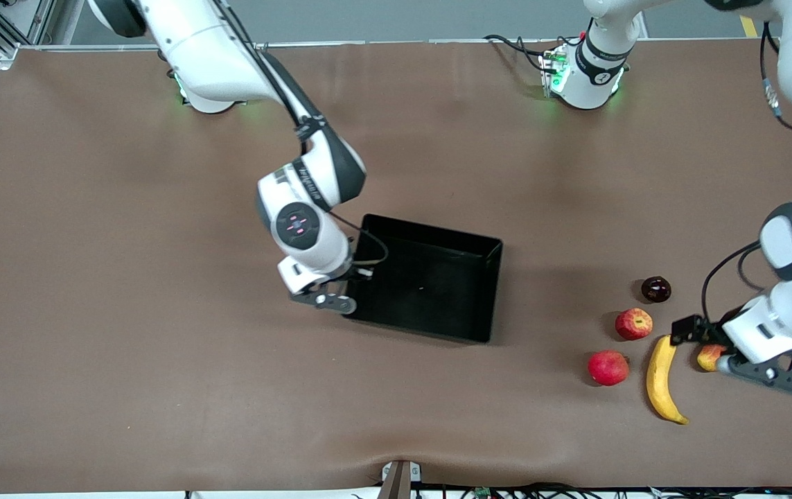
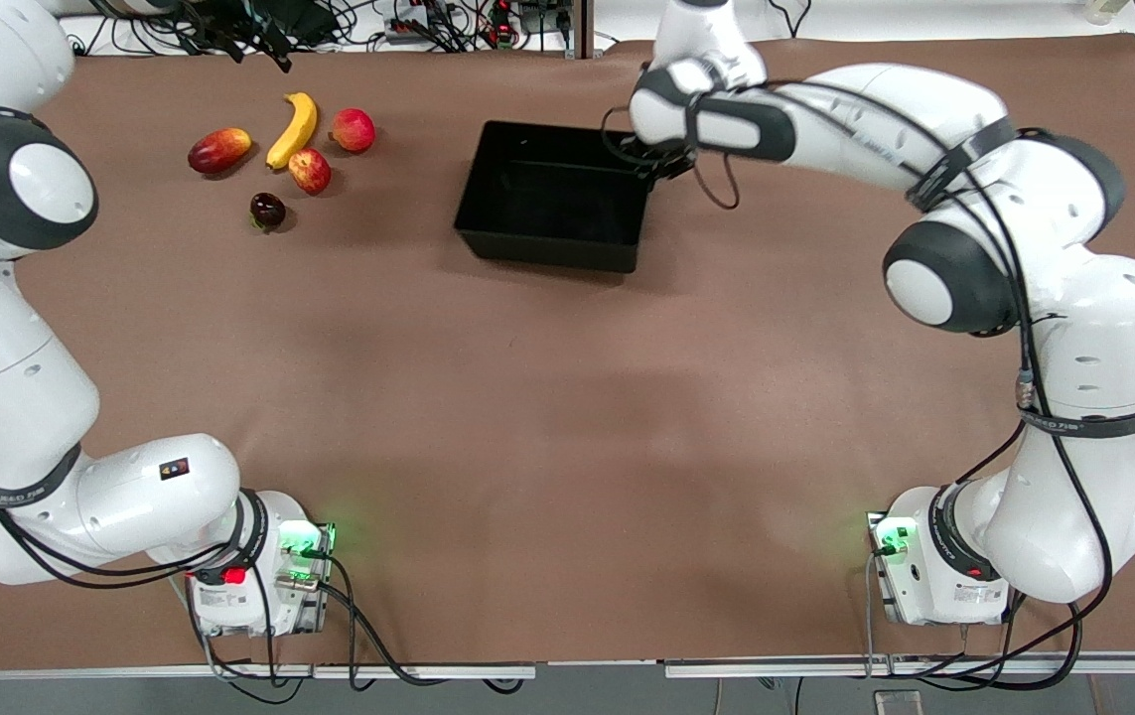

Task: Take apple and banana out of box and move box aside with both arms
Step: 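Lower the banana by the fruits while the right gripper grasps the box rim, then slide the black box away from the fruits with the right gripper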

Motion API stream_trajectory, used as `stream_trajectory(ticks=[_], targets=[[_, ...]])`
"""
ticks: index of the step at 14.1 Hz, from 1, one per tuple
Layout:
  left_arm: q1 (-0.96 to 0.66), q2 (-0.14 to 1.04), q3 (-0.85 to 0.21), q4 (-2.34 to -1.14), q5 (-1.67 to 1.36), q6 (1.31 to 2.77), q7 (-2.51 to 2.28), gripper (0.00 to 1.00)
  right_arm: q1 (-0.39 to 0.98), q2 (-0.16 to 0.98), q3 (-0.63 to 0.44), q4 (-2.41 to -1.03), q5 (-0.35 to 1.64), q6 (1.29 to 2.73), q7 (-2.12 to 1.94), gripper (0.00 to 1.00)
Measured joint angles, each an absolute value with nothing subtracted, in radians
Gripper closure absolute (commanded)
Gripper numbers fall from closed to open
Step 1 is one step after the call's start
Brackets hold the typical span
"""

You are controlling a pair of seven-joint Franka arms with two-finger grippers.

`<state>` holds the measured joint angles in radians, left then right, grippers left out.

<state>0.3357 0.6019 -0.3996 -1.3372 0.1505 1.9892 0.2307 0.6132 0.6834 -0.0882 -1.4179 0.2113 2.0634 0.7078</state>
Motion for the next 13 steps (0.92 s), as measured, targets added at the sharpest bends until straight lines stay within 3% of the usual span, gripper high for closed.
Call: stream_trajectory(ticks=[3, 9, 13], targets=[[0.335, 0.499, -0.406, -1.351, 0.093, 1.836, 0.153, 0.0, 0.508, 0.612, -0.093, -1.374, 0.211, 1.899, 0.649, 1.0], [0.334, 0.259, -0.414, -1.524, 0.08, 1.791, 0.048, 0.0, 0.279, 0.501, -0.093, -1.371, 0.208, 1.728, 0.428, 1.0], [0.336, 0.154, -0.412, -1.55, 0.044, 1.709, 0.038, 0.0, 0.141, 0.478, -0.095, -1.383, 0.189, 1.668, 0.307, 1.0]])
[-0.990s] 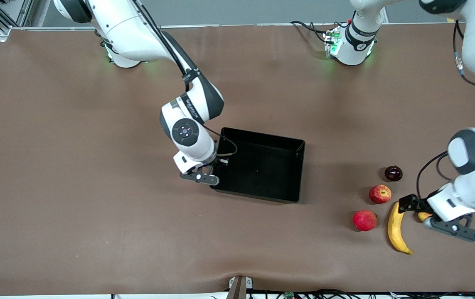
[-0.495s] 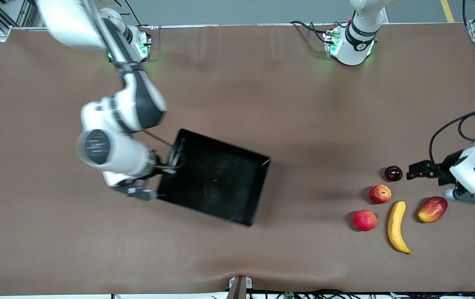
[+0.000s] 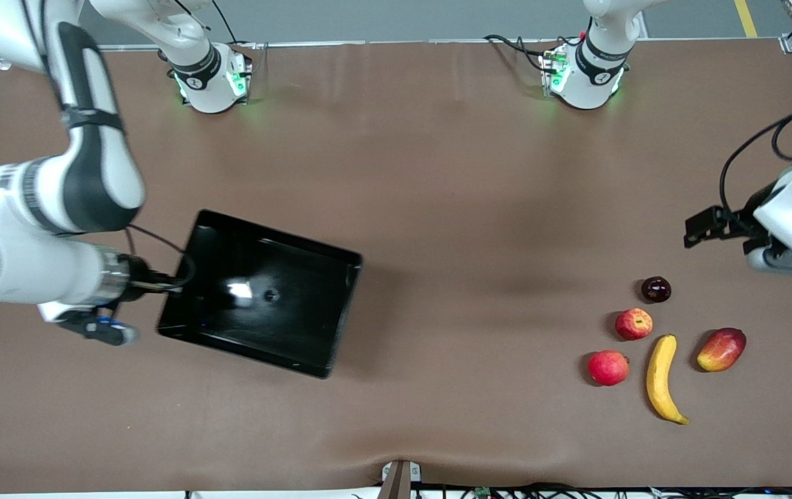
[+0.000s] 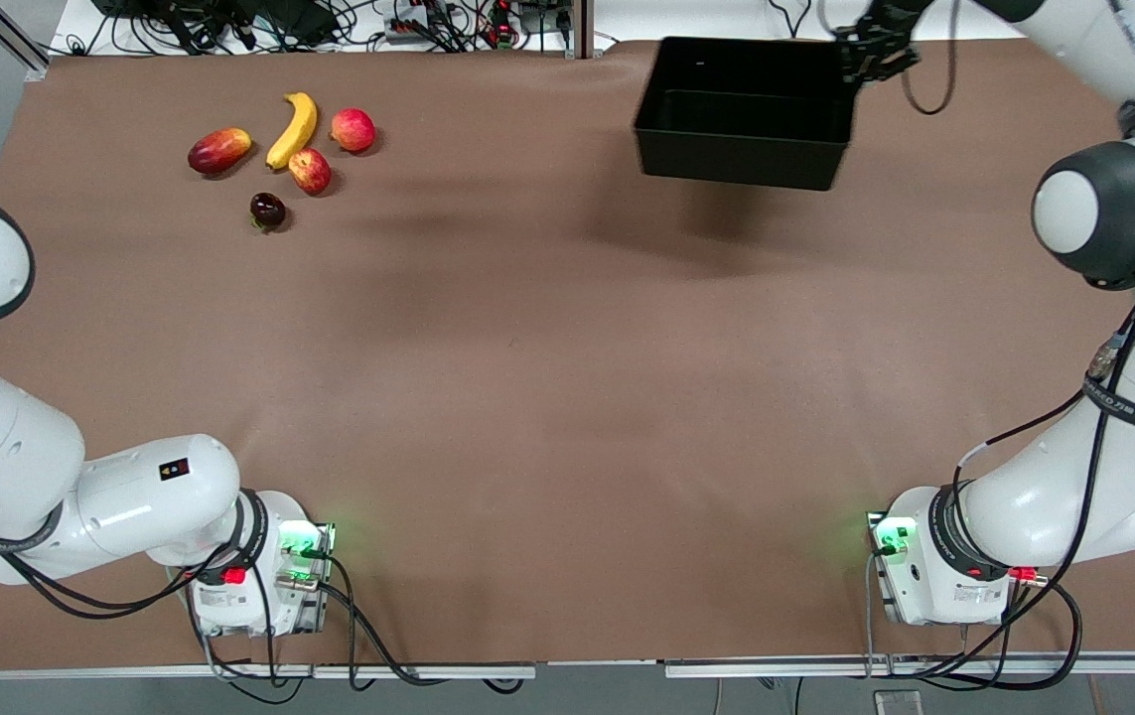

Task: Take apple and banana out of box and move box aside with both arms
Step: 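Slide the black box away from the fruits with the right gripper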

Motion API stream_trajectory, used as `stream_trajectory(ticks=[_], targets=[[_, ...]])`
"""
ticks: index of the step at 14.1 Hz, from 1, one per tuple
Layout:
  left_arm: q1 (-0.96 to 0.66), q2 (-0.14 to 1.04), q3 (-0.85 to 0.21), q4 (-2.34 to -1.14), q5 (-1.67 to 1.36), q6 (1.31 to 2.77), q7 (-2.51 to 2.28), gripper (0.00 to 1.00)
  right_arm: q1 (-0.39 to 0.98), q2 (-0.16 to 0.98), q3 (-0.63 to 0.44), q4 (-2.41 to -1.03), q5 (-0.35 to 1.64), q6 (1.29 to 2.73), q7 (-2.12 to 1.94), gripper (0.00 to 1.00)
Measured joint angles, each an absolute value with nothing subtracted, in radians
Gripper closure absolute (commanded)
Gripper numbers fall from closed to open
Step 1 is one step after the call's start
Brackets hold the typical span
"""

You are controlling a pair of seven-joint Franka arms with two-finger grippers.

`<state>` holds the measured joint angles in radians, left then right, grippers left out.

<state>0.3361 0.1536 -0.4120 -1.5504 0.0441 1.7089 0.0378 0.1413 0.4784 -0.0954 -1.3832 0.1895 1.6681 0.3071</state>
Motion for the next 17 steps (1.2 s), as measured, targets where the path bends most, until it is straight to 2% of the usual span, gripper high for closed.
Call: stream_trajectory(ticks=[6, 11, 15, 16, 17], targets=[[0.337, 0.105, -0.41, -1.528, 0.043, 1.669, 0.034, 0.0, -0.133, 0.469, -0.098, -1.477, 0.182, 1.701, -0.045, 1.0], [0.321, 0.102, -0.372, -1.511, 0.043, 1.662, -0.011, 0.0, -0.285, 0.485, -0.097, -1.661, 0.182, 1.945, -0.296, 1.0], [0.131, 0.058, -0.2, -1.514, 0.043, 1.612, -0.068, 0.0, -0.348, 0.551, -0.095, -1.687, 0.197, 2.014, -0.421, 1.0], [0.092, 0.047, -0.167, -1.521, 0.043, 1.608, -0.075, 0.0, -0.351, 0.564, -0.094, -1.687, 0.199, 2.022, -0.427, 0.79], [0.058, 0.038, -0.138, -1.53, 0.043, 1.606, -0.078, 0.0, -0.352, 0.574, -0.093, -1.687, 0.2, 2.023, -0.429, 0.23]])
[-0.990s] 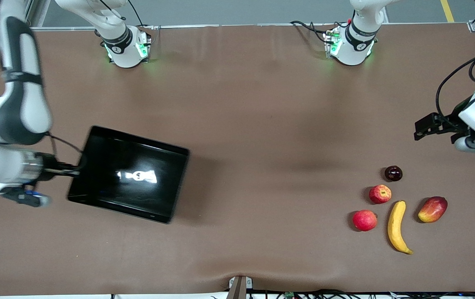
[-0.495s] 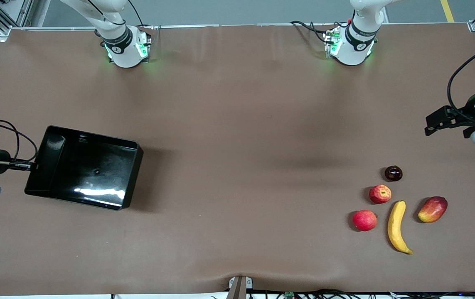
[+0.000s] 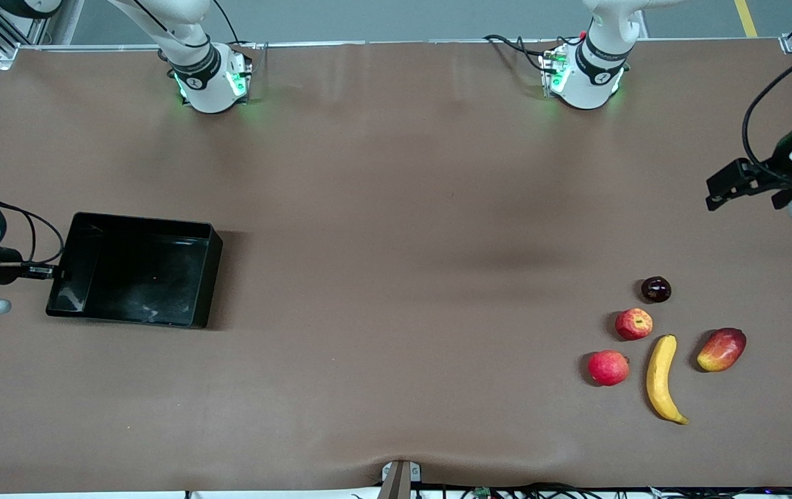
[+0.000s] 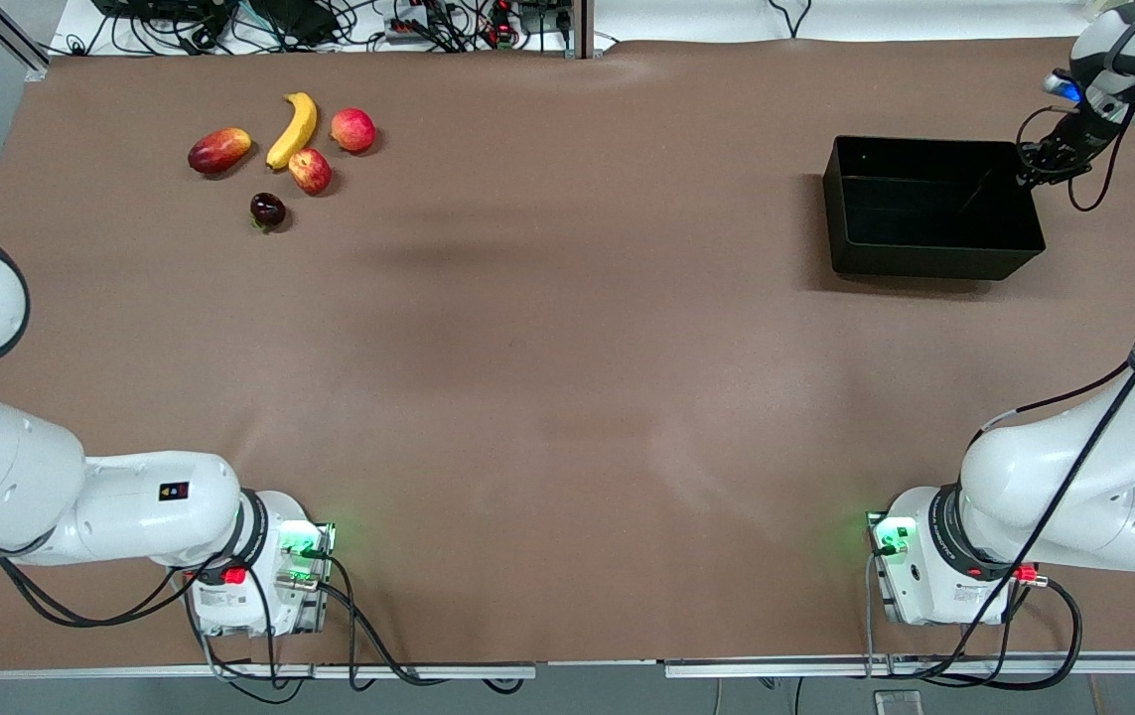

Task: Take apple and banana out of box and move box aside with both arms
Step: 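Slide the black box away from the fruits with the right gripper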

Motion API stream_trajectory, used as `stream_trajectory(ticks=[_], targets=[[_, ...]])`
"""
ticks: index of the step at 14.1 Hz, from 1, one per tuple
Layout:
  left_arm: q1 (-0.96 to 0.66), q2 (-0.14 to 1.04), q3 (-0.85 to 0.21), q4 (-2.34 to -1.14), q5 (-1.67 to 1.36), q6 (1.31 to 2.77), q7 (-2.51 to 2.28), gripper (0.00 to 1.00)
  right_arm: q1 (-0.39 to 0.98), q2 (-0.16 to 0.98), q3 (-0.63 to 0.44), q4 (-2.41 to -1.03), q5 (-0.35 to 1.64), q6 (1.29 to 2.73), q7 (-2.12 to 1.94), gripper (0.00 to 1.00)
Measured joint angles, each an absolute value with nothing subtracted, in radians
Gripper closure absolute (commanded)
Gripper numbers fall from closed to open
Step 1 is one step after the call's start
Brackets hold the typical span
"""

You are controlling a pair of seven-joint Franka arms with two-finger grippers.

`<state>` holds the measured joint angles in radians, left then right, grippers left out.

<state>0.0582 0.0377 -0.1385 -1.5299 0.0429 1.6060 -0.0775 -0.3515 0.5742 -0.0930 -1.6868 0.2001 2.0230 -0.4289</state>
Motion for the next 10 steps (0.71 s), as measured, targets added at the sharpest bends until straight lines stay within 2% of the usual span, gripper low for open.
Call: stream_trajectory(ticks=[1, 6, 8, 10], targets=[[0.039, 0.03, -0.122, -1.538, 0.043, 1.606, -0.078, 0.0, -0.352, 0.581, -0.091, -1.687, 0.202, 2.023, -0.431, 0.0], [0.009, 0.013, -0.112, -1.553, 0.043, 1.606, -0.103, 0.0, -0.346, 0.582, -0.069, -1.65, 0.208, 2.012, -0.465, 0.0], [0.0, 0.013, -0.112, -1.557, 0.043, 1.607, -0.109, 0.0, -0.336, 0.576, -0.053, -1.584, 0.21, 1.996, -0.529, 0.0], [-0.001, 0.013, -0.113, -1.558, 0.043, 1.607, -0.111, 0.0, -0.313, 0.568, -0.039, -1.462, 0.21, 1.91, -0.578, 0.0]])
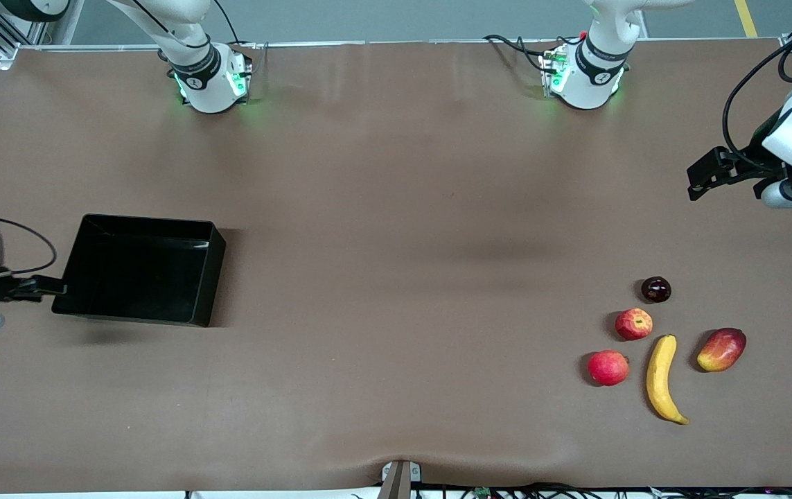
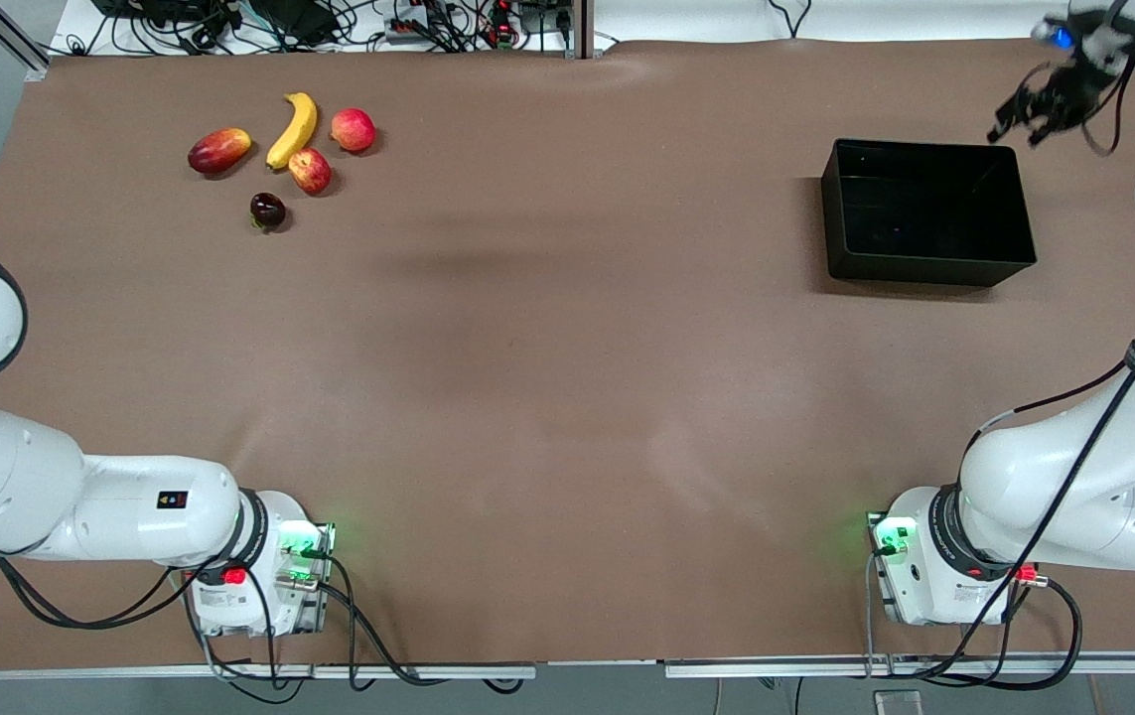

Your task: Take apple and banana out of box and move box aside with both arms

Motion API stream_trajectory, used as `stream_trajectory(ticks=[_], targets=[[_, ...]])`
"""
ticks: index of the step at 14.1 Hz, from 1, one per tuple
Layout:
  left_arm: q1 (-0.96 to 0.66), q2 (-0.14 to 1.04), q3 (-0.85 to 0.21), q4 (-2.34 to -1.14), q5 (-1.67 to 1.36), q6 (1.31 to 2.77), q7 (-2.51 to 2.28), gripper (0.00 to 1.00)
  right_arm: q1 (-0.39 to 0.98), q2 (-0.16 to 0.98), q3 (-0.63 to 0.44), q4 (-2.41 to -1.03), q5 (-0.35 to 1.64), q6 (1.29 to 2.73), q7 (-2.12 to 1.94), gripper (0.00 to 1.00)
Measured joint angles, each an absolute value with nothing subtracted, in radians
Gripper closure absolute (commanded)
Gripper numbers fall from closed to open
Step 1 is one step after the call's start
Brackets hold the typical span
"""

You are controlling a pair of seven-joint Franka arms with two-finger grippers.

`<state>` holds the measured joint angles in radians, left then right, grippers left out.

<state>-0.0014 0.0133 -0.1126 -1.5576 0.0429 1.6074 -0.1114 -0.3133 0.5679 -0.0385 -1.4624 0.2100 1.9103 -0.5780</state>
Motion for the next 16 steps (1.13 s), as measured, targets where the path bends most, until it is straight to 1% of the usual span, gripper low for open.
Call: stream_trajectory(ticks=[4, 6, 8, 10, 12, 14, 16], targets=[[-0.002, 0.012, -0.113, -1.557, 0.043, 1.607, -0.111, 0.0, -0.209, 0.549, -0.035, -1.277, 0.174, 1.791, -0.573, 0.0], [-0.002, 0.007, -0.113, -1.557, 0.043, 1.607, -0.111, 0.0, -0.148, 0.536, -0.034, -1.219, 0.168, 1.704, -0.411, 0.0], [-0.002, 0.004, -0.114, -1.557, 0.043, 1.607, -0.113, 0.0, -0.086, 0.485, -0.033, -1.192, 0.145, 1.59, -0.231, 0.0], [-0.003, 0.003, -0.115, -1.557, 0.043, 1.607, -0.115, 0.0, -0.041, 0.405, -0.033, -1.189, 0.122, 1.469, -0.158, 0.0], [-0.003, 0.003, -0.115, -1.557, 0.043, 1.607, -0.116, 0.0, -0.026, 0.324, -0.033, -1.196, 0.1, 1.389, -0.137, 0.0], [-0.003, 0.003, -0.116, -1.557, 0.043, 1.607, -0.116, 0.0, -0.024, 0.235, -0.033, -1.242, 0.073, 1.374, -0.125, 0.0], [-0.003, 0.003, -0.117, -1.557, 0.043, 1.607, -0.116, 0.0, -0.024, 0.131, -0.034, -1.326, 0.06, 1.404, -0.105, 0.0]])
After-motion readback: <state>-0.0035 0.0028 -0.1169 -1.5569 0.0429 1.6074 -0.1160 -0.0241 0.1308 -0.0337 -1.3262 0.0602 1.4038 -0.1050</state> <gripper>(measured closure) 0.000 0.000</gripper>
